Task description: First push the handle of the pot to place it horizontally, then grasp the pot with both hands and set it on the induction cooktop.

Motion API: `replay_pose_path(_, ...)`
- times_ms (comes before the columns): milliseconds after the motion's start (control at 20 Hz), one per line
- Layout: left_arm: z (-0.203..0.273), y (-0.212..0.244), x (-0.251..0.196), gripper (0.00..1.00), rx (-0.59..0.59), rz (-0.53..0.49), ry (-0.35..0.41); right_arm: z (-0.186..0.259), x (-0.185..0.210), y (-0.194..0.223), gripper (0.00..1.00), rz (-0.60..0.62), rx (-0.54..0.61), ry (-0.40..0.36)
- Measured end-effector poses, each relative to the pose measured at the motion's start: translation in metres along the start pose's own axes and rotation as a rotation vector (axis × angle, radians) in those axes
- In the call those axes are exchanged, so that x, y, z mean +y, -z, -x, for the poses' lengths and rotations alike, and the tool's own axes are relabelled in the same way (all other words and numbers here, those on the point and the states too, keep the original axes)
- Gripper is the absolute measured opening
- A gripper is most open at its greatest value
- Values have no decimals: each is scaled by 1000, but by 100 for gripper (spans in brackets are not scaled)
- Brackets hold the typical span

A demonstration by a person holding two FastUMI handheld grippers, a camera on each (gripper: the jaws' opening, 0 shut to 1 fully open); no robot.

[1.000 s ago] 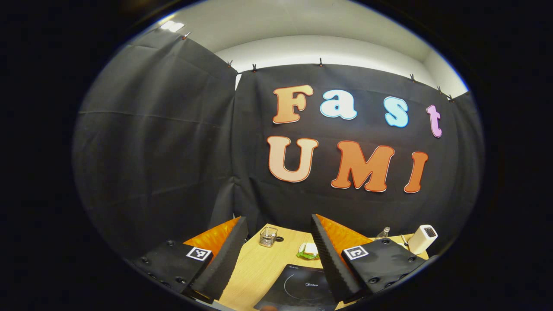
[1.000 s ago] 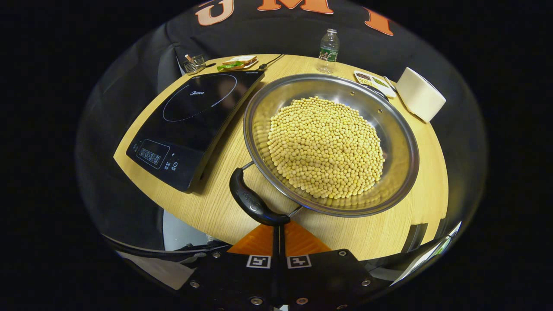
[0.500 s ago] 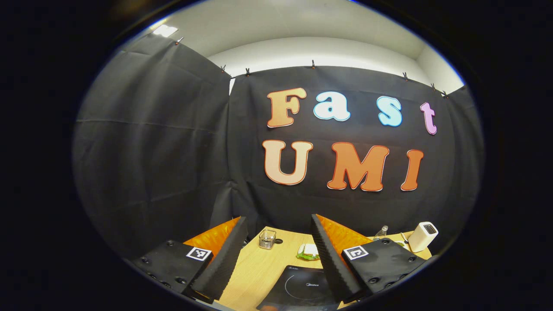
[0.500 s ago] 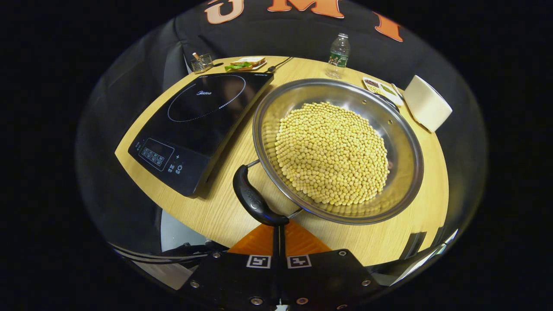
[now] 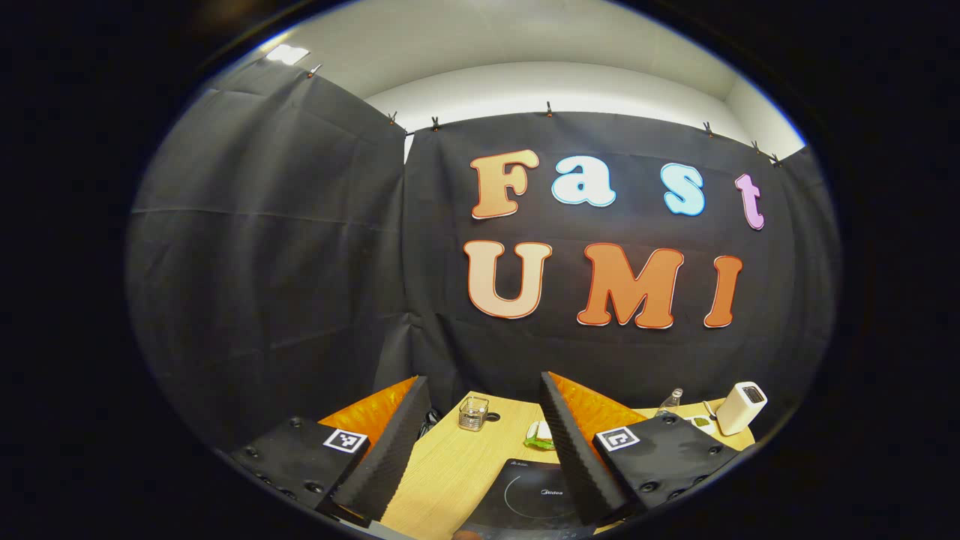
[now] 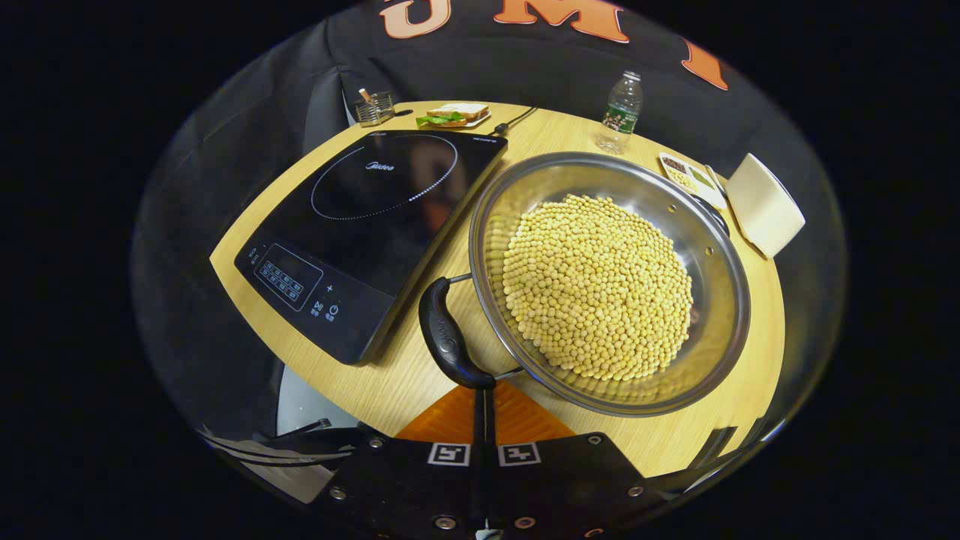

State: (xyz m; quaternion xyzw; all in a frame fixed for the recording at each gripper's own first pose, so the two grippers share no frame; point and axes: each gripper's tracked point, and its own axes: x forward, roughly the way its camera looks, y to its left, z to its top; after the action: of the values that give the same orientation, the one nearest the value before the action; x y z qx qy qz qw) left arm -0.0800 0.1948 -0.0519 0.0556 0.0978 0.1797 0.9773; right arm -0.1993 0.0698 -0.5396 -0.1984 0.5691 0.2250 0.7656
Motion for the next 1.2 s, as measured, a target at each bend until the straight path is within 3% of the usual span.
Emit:
replay_pose_path(500,-13,5,4,94,10,-13,-11,-5,12,-25,0,38,-19,-27)
replay_pose_path(1200,-28,7,-22,94,20,-28,33,-8,19,-58,0,27,-75,-48)
